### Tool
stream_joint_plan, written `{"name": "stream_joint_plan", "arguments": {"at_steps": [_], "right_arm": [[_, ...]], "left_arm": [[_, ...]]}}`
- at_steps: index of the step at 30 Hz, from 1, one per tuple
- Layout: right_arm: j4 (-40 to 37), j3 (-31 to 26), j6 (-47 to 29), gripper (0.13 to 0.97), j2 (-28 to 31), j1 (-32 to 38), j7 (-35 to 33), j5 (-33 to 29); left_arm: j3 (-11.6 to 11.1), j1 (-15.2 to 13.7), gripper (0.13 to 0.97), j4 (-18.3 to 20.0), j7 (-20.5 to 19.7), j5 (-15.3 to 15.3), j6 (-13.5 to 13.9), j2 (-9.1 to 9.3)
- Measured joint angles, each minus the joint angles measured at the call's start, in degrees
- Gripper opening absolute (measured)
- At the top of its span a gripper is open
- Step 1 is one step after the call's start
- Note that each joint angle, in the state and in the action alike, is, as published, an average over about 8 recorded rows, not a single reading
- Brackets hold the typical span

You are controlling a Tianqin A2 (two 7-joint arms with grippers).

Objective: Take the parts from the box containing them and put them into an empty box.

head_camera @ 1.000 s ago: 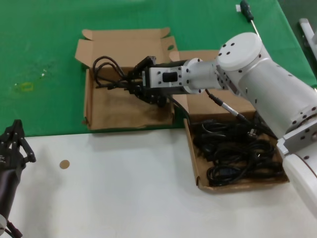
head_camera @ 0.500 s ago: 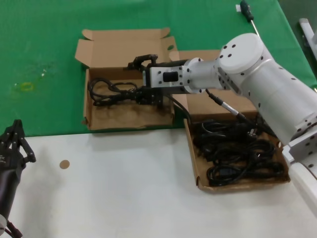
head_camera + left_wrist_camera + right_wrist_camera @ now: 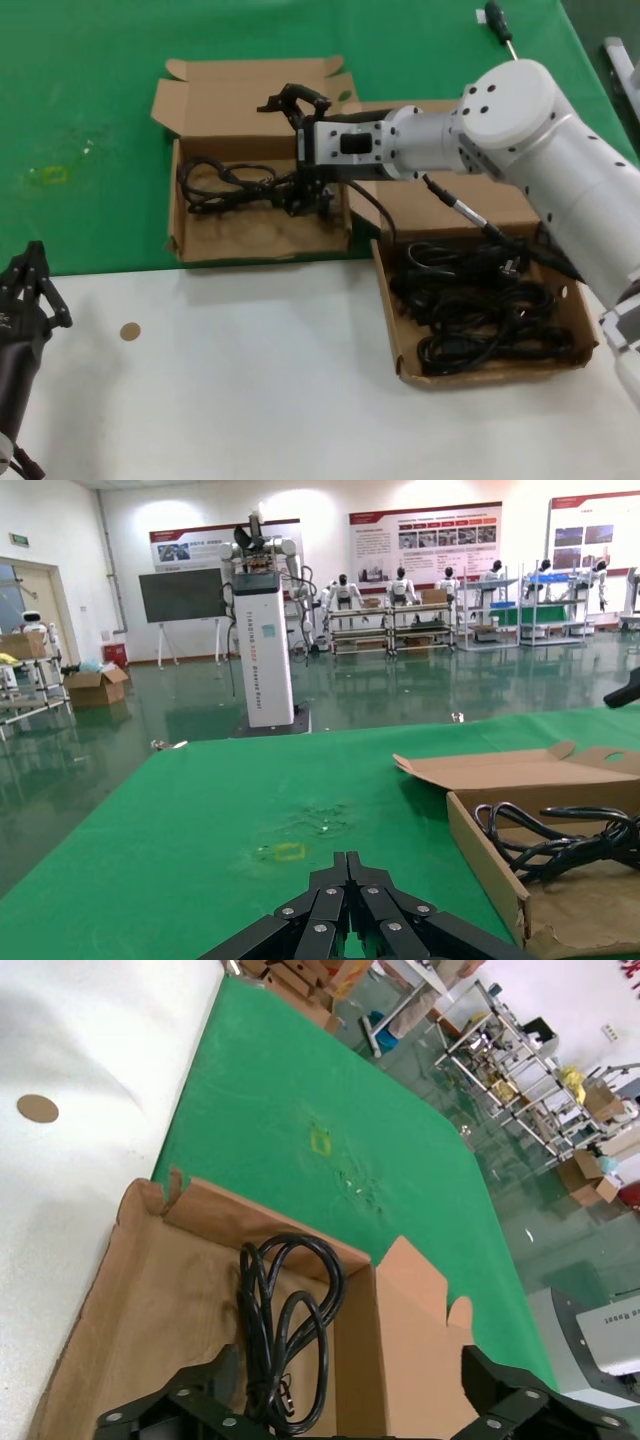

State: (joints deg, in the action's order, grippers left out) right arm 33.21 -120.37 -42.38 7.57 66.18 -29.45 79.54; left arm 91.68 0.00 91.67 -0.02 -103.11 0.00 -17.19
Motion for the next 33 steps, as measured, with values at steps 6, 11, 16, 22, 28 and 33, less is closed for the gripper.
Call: {"name": "stream_joint_plan", "arguments": {"at_steps": [6, 11, 16, 22, 28, 33], "right_arm": [[4.3, -0.15, -0.8, 0.796, 1.73, -1.25, 2.62, -0.07], [6.05, 0.02, -1.03, 0.838, 2.45, -1.83, 3.39, 0.22], [6.29, 0.08, -1.05, 0.888, 2.54, -1.9, 3.46, 0.31], [6.99, 0.46, -0.5, 0.941, 2.64, -2.78, 3.79, 0.62], [9.75, 1.98, 1.79, 0.962, 3.01, -6.15, 5.16, 1.85], [12.87, 3.69, 4.41, 0.966, 3.44, -10.01, 6.73, 3.24]], "left_arm": [[0.0, 0.0, 0.152, 0.0, 0.0, 0.0, 0.0, 0.0], [0.0, 0.0, 0.152, 0.0, 0.0, 0.0, 0.0, 0.0], [0.0, 0.0, 0.154, 0.0, 0.0, 0.0, 0.0, 0.0], [0.0, 0.0, 0.168, 0.0, 0.0, 0.0, 0.0, 0.0], [0.0, 0.0, 0.215, 0.0, 0.0, 0.0, 0.0, 0.0], [0.0, 0.0, 0.259, 0.0, 0.0, 0.0, 0.0, 0.0]]}}
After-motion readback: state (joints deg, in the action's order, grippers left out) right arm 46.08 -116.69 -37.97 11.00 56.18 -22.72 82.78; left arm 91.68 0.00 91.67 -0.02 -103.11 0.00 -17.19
